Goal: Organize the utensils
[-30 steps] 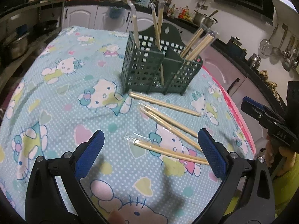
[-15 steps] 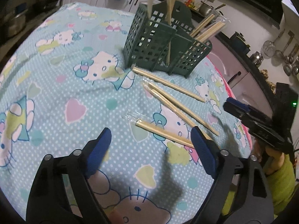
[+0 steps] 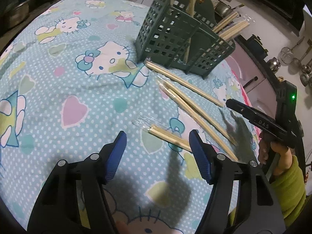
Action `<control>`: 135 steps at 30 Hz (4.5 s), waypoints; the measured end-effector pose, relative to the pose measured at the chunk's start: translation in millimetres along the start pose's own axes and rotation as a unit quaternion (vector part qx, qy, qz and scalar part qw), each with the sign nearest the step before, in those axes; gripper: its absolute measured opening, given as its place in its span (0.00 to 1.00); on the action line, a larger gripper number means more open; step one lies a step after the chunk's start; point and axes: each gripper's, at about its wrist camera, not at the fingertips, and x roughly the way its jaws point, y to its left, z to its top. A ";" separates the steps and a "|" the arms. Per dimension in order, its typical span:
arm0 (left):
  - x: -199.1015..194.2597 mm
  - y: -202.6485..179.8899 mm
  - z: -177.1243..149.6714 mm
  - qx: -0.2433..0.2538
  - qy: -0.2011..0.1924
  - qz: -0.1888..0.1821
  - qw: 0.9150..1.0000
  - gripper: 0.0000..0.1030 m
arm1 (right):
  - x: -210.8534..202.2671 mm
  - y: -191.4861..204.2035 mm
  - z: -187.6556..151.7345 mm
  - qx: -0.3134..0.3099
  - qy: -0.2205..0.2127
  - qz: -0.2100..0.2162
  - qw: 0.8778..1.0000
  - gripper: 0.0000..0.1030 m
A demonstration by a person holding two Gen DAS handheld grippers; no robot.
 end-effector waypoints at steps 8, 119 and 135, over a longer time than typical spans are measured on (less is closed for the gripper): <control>7.6 0.1 7.1 0.007 -0.006 0.010 1.000 0.56 | 15.8 -11.5 -3.1 0.014 0.018 0.002 1.000 0.32; -187.1 -184.6 165.0 0.189 -0.285 -0.062 0.938 0.00 | -237.1 91.0 110.9 -0.074 -0.304 0.024 0.949 0.01; -174.7 -157.9 187.6 0.162 -0.276 -0.063 0.945 0.00 | -213.0 96.4 155.5 -0.064 -0.285 0.023 0.956 0.01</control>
